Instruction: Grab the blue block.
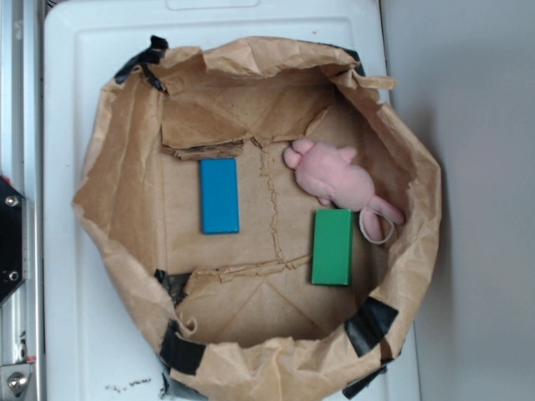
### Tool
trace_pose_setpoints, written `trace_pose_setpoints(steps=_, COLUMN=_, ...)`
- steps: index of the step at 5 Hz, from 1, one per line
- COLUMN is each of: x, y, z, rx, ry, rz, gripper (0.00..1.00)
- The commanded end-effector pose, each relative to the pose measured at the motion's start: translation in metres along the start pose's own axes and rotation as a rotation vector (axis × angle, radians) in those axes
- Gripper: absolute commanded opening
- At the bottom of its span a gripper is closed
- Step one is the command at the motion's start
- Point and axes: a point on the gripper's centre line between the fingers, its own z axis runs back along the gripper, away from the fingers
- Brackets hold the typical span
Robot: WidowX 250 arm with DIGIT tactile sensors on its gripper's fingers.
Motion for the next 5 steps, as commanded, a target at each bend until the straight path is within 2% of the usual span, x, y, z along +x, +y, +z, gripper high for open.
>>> trace_pose_setpoints(steps=1, x=0.000, y=0.000, z=0.000, rx=0.000, ry=0.000, rz=0.000, gripper=1.00)
trace_pose_setpoints(steps=2, x=0.026, y=-0.008, z=-0.006, rx=0.002, ry=-0.006, rz=0.054, gripper=1.00)
trace_pose_setpoints(steps=3, x=0.026, y=-0.007, z=-0.011, rx=0.024, ry=-0.025, rz=0.097, gripper=1.00)
trace_pose_setpoints(steps=4, x=0.012, y=-0.001, z=-0.026, rx=0.065, ry=-0.012, rz=0.180, gripper=1.00)
trace_pose_setpoints(steps=5, x=0.059, y=0.012, z=-0.053, rx=0.077, ry=0.033, rz=0.289, gripper=1.00)
